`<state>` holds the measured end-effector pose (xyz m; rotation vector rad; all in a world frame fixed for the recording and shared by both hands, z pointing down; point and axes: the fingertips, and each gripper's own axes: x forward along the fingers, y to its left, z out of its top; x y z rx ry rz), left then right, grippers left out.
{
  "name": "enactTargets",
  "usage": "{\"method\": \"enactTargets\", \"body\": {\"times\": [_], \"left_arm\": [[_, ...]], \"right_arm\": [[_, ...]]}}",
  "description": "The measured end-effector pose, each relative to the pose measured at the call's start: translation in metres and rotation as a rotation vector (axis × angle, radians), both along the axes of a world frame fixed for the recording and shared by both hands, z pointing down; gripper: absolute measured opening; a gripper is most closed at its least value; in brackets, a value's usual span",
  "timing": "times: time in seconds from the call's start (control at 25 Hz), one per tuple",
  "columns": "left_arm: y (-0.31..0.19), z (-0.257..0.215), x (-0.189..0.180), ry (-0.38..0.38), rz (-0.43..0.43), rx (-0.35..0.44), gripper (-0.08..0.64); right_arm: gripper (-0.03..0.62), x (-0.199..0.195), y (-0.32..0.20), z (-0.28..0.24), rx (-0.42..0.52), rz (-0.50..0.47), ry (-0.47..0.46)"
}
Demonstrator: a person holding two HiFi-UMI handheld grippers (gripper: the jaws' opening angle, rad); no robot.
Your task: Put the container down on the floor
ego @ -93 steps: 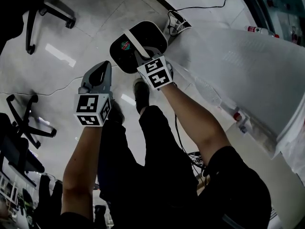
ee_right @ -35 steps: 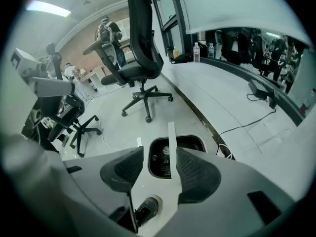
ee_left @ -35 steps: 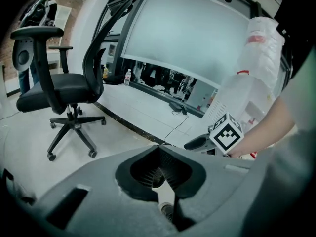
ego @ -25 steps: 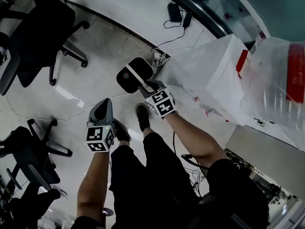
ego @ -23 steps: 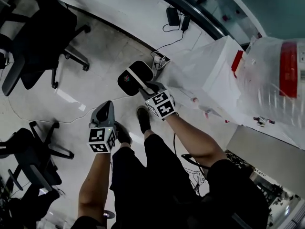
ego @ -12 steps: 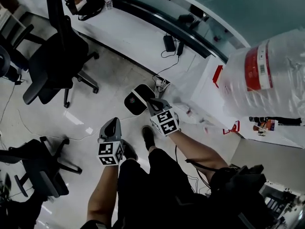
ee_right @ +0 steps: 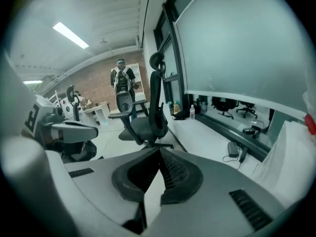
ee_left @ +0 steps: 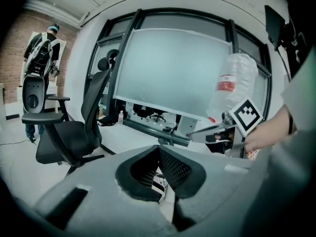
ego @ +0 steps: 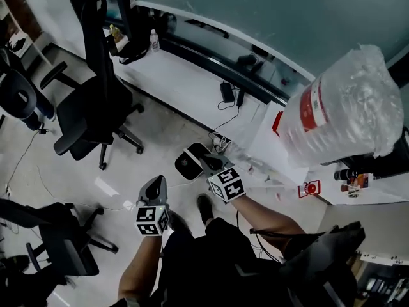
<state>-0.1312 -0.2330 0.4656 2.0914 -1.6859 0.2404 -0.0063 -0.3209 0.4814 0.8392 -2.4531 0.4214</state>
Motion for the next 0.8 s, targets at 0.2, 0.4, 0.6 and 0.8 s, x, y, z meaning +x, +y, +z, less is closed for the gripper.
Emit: {"method": "enactTargets", "body": {"times": [0.2,0.4,0.6,0.8], "left_arm": [[0.004,-0.027,-0.003,0.003,0.022,0.036,0.006],[0.010,-0.057,0.000,0.045,-0.011,0.066,0.006],[0.006,-0.099,0.012,0.074,0.027,0.137,0.006],[0.008,-0.120,0.002,0.061,-0.007,0.171,0.006]], "right_arm": [[0.008,-0.007,0.004,-0.058,0.018,0.027,-0.119],[0.008,-0.013,0.011,-0.098,0.027,0.018,-0.174],[0.008,-0.015,0.018,-0.120,0.065,0.002,-0.162],[0.008,-0.016,0.026,-0.141,0.123,-0.031,-0.165]]}}
